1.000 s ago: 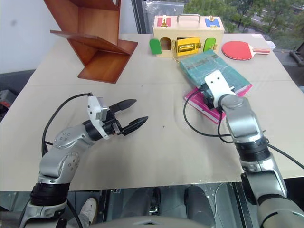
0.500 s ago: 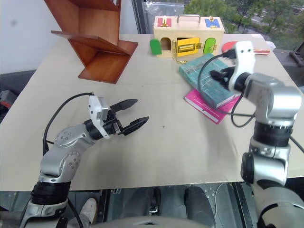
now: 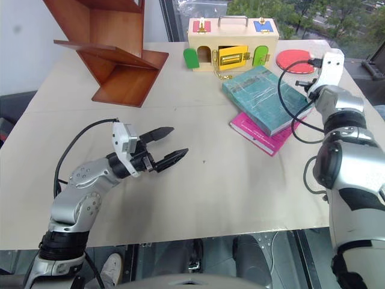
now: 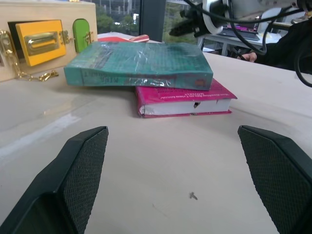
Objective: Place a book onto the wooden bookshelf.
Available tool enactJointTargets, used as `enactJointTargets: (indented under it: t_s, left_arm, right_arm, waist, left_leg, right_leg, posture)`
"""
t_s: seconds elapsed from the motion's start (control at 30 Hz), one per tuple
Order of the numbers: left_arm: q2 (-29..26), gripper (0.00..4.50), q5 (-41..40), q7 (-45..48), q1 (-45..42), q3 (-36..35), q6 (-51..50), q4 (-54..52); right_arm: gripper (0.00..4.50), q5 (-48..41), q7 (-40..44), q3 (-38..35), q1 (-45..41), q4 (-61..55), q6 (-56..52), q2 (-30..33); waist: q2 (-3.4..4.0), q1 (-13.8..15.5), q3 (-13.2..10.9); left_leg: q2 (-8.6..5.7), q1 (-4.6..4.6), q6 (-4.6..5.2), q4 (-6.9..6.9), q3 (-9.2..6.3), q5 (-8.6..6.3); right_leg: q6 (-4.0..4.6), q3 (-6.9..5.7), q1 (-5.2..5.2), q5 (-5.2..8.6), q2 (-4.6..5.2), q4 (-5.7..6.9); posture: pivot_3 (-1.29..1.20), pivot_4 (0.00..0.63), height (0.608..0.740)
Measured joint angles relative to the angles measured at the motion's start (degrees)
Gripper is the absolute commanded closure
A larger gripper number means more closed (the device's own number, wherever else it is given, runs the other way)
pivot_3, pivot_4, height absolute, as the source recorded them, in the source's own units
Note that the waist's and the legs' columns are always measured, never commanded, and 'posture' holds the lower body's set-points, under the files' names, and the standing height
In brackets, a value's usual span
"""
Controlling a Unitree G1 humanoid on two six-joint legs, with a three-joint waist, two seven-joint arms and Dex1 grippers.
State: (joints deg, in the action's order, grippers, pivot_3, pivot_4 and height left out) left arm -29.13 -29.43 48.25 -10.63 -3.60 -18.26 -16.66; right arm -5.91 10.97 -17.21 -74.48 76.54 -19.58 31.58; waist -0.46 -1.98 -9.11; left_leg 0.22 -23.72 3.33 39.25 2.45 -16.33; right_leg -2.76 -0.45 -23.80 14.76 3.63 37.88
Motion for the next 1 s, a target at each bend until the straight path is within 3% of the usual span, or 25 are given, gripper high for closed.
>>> enactJointTargets:
  t_s: [0.6, 0.9, 1.0]
  left_arm:
    - [-0.4, 0.00, 0.0, -1.0, 0.3, -0.5, -0.1, -1.5]
    - [-0.3, 0.00, 0.0, 1.2, -2.4, 0.1, -0.1, 0.6]
    - [0.0, 0.00, 0.0, 2.2, -3.6, 0.9, 0.0, 2.3]
  right_arm:
    - [4.43, 0.9, 20.5, 3.3, 6.2, -6.0, -1.2, 0.0]
    - [4.43, -3.7, 28.8, 3.9, 15.8, -24.9, -12.0, 0.4]
    - [4.43, -6.7, 28.9, 3.1, 22.7, -37.4, -16.1, 0.3]
  waist:
    - [-0.04, -0.2, 0.0]
    - [-0.03, 0.0, 0.1]
    - [-0.03, 0.2, 0.1]
  left_leg:
    - [0.09, 0.43, 0.00, 0.08, 0.14, 0.00]
    - [0.13, 0.49, 0.00, 0.05, 0.19, -0.01]
    - [0.13, 0.44, 0.00, 0.05, 0.17, -0.01]
  right_leg:
    - [0.00, 0.20, 0.26, 0.00, 0.02, 0.12]
    - [0.00, 0.28, 0.27, 0.00, 0.14, 0.14]
    - [0.00, 0.27, 0.24, 0.00, 0.17, 0.14]
  posture:
    - [0.00, 0.150, 0.740]
    - [0.00, 0.150, 0.740]
    - [0.00, 0.150, 0.740]
